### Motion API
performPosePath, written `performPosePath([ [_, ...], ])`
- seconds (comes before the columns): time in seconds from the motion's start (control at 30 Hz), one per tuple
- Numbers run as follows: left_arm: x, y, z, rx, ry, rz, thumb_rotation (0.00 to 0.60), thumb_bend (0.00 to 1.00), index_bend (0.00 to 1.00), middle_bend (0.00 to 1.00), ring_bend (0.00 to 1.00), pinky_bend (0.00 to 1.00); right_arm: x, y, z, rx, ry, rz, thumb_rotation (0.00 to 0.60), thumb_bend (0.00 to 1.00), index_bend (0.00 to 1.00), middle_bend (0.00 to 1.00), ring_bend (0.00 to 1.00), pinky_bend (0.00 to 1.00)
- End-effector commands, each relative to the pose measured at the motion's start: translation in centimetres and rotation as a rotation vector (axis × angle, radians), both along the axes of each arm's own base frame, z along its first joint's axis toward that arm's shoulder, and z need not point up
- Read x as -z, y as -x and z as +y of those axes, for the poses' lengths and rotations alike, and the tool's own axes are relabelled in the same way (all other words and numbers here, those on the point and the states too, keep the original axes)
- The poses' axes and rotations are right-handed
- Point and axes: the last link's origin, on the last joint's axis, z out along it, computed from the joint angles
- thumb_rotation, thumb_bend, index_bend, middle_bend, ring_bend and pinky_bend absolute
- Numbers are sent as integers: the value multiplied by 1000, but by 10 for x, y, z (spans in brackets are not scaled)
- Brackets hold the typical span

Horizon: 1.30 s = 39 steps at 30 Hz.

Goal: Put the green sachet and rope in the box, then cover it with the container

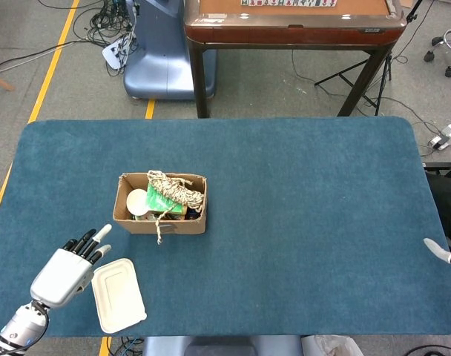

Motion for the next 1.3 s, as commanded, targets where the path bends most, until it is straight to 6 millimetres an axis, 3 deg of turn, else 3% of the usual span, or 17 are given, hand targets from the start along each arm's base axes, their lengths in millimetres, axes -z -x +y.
performPosePath([
  [0.03,15,19,-12,-1,74,-6,600,296,273,2,104,340,0,0,0,1,0,0,600,0,139,130,0,39],
  [0.33,39,39,-26,-6,166,-36,600,296,301,3,103,325,3,0,-2,7,-8,8,600,0,140,130,0,39],
  [0.57,49,50,-30,-9,201,4,600,177,313,2,54,277,4,0,-3,10,-10,12,600,0,140,130,0,39],
  [0.9,67,55,-23,41,216,-17,600,55,313,2,30,239,7,-1,-6,15,-21,22,600,0,140,130,0,39],
  [1.3,79,50,-11,34,202,-36,600,52,248,0,18,237,8,-2,-6,15,-24,25,600,0,140,130,0,39],
])
